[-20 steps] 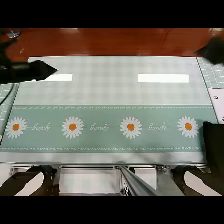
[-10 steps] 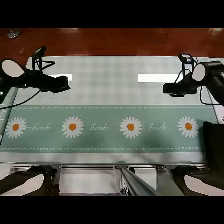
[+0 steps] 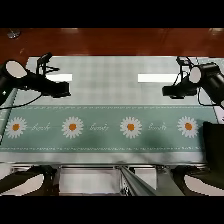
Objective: Fold the shirts.
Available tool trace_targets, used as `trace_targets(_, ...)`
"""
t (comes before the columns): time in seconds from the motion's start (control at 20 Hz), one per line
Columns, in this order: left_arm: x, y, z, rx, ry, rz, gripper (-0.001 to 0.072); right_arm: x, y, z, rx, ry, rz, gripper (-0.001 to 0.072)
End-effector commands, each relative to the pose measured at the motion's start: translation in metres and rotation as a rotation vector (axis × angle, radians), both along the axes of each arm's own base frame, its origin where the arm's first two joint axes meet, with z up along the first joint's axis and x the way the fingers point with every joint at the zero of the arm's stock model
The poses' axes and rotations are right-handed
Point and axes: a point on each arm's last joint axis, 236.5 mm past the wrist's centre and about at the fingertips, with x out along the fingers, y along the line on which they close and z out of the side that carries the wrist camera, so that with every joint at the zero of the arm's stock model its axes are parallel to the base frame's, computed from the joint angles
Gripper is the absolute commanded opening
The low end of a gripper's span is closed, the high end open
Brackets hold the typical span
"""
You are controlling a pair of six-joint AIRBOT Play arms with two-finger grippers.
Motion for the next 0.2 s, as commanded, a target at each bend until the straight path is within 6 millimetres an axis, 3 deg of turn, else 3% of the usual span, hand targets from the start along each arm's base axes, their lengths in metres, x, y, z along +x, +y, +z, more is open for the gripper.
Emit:
trace_targets(0.0,-0.0020,-0.0004,-0.0007,0.000,0.008,-0.005,0.0029,-0.0001,-0.0002,-0.0001,-0.002,0.000,0.000,0.0035)
trace_targets(0.15,-0.0020,-0.0004,-0.0007,0.000,0.008,-0.005,0.0029,-0.0001,-0.0002,-0.0001,-0.002,0.000,0.000,0.0035)
